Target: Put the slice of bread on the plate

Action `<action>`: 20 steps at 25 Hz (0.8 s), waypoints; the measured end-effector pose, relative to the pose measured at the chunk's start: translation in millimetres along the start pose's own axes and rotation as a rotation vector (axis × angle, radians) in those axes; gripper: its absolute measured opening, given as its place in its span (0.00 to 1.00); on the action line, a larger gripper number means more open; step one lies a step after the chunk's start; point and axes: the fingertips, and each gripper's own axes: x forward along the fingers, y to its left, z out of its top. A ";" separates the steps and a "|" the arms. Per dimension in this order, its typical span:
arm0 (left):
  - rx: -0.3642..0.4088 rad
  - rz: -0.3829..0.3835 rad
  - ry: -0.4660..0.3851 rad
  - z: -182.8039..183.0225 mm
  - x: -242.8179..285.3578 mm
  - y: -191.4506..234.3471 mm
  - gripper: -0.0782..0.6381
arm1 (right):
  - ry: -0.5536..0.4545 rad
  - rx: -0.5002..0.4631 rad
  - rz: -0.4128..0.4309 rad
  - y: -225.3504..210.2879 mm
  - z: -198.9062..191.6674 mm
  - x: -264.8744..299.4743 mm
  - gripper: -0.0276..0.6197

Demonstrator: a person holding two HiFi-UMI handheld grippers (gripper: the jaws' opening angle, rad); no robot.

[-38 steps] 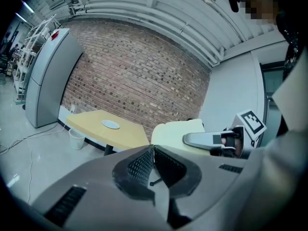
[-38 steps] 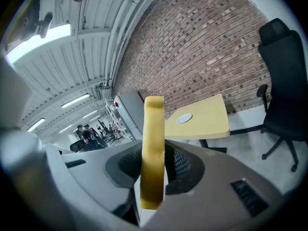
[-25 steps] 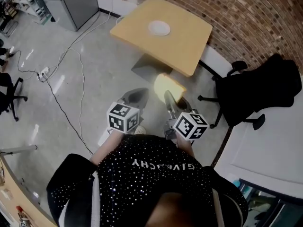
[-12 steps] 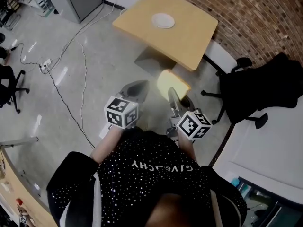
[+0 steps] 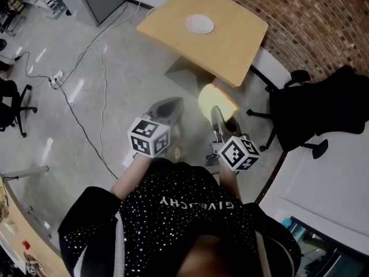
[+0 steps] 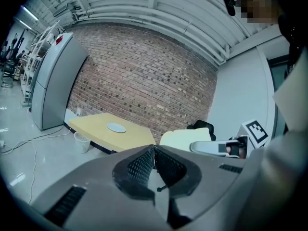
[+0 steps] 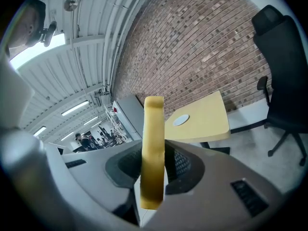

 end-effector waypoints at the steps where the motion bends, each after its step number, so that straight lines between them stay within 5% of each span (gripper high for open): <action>1: -0.001 0.002 -0.001 1.1 3.1 1.3 0.12 | 0.000 -0.002 -0.004 -2.4 1.0 2.4 0.19; 20: -0.030 0.031 0.020 44.1 79.6 51.8 0.12 | 0.048 0.009 0.019 -31.0 50.4 98.3 0.19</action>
